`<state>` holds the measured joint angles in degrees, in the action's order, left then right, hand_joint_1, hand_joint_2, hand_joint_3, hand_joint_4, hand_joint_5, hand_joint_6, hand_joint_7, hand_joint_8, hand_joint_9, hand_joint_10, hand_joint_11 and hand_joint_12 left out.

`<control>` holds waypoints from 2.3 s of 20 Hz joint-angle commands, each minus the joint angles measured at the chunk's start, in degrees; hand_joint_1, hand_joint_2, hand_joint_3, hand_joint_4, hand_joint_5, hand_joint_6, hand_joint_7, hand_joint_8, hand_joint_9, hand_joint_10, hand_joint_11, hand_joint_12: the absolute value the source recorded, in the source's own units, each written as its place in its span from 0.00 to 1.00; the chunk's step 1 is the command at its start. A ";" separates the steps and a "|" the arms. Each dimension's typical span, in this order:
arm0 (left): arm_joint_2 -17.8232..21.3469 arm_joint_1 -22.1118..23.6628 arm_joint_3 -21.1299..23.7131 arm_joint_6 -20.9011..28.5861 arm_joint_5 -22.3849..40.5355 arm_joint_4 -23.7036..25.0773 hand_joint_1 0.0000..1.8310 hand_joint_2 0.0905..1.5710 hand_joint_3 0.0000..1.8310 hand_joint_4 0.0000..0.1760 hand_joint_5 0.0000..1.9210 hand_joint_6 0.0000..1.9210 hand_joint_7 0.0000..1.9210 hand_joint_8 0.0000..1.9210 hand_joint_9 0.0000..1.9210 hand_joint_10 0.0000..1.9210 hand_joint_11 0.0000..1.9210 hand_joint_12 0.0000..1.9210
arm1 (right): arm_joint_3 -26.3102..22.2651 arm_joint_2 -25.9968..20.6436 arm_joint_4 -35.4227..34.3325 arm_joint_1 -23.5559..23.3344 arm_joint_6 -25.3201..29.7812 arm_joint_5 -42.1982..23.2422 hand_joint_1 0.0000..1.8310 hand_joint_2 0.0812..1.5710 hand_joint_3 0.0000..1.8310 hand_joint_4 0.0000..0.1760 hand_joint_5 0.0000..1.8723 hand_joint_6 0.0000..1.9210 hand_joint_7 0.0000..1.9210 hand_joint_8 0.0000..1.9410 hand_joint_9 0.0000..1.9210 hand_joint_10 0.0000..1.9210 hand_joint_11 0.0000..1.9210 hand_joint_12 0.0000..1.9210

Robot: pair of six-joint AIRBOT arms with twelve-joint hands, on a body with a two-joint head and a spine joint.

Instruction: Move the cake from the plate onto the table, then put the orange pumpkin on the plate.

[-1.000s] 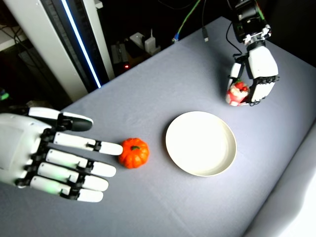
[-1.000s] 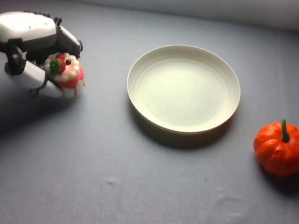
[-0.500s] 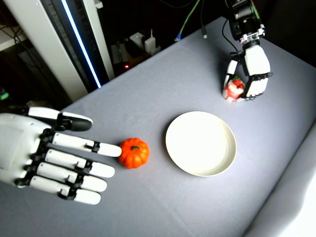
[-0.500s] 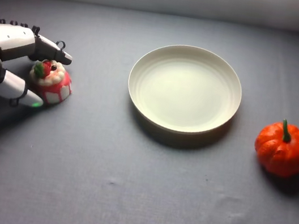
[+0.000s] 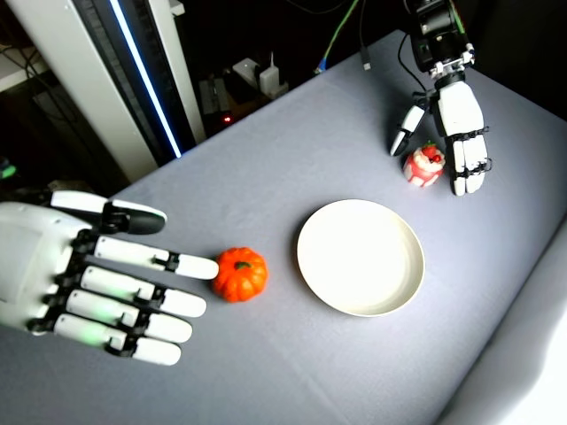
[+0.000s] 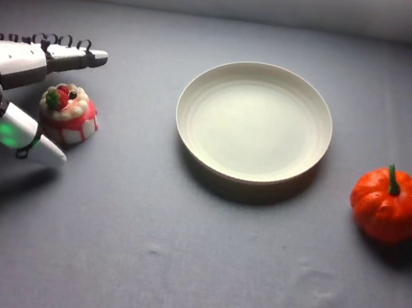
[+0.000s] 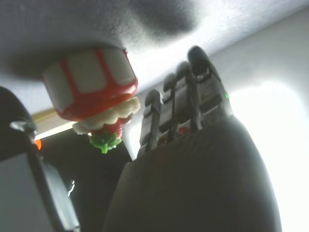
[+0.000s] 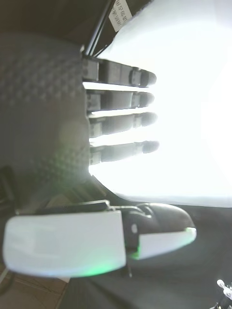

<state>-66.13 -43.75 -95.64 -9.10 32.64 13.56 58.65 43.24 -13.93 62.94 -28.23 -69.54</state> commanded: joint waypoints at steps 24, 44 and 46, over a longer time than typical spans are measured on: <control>16.79 -10.24 15.59 0.11 42.48 -28.09 0.53 0.59 0.00 0.52 0.00 0.00 0.03 0.00 0.02 0.01 0.00 0.00 | 2.12 2.05 5.99 -3.28 0.48 7.78 0.41 0.58 0.00 0.00 0.15 0.00 0.10 0.00 0.09 0.00 0.00 0.39; 16.57 -9.98 16.46 0.11 44.48 -26.71 0.53 0.61 0.00 0.87 0.18 0.00 0.04 0.00 0.02 0.00 0.00 0.00 | 14.10 12.06 24.66 -20.90 2.67 35.45 0.45 0.62 0.00 0.02 0.16 0.00 0.10 0.00 0.09 0.00 0.00 0.51; 16.52 -9.98 16.51 0.11 44.57 -26.70 0.52 0.62 0.00 0.75 0.24 0.01 0.02 0.00 0.01 0.00 0.00 0.00 | 13.99 12.30 25.08 -21.15 2.67 35.45 0.45 0.62 0.00 0.00 0.15 0.00 0.11 0.00 0.10 0.00 0.00 0.52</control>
<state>-49.84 -54.33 -79.09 -9.19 70.32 -10.76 72.69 55.53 12.10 42.30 -25.71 -28.86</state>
